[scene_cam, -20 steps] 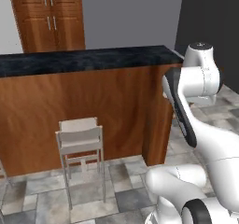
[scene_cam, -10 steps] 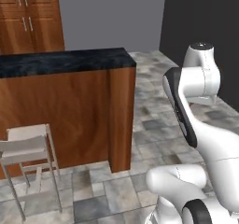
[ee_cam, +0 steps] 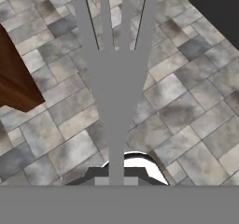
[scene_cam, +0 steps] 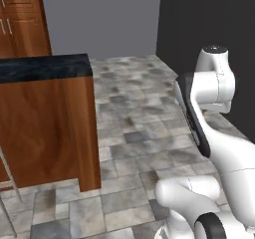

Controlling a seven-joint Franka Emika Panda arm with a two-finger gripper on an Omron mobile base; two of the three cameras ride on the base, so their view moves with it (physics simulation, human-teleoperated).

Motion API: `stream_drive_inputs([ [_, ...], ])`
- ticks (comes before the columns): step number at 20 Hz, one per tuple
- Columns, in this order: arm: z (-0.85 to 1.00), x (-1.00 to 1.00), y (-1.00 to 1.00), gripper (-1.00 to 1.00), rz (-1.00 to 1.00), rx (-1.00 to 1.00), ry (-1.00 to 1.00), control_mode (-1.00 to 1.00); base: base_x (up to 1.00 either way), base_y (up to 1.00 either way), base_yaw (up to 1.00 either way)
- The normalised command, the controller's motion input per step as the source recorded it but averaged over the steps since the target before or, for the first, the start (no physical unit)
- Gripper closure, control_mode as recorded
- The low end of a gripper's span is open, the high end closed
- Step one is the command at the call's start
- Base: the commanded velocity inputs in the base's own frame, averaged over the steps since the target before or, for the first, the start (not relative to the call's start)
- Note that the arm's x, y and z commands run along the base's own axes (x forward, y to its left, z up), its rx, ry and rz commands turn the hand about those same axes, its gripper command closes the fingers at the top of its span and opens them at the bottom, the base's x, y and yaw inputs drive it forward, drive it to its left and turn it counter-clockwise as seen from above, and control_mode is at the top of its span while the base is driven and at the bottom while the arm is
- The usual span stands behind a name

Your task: Pick up the metallic utensils from the counter and place them in the open drawer. Make sure not to pick up any wooden utensils.

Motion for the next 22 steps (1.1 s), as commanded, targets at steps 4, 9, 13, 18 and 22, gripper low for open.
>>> stream_drive_inputs([
  [4,0.00,0.00,0.00,1.00,0.00,0.00,0.00,1.00,0.61,-0.99,0.07],
  [9,0.00,0.00,0.00,1.00,0.00,0.00,0.00,1.00,1.00,-0.63,0.21],
  [13,0.00,0.00,0.00,1.00,0.00,0.00,0.00,1.00,1.00,-0.21,0.26],
  [18,0.00,0.00,0.00,1.00,0.00,0.00,0.00,1.00,1.00,-0.01,0.24],
  [22,0.00,0.00,0.00,1.00,0.00,0.00,0.00,1.00,1.00,-0.20,0.28],
])
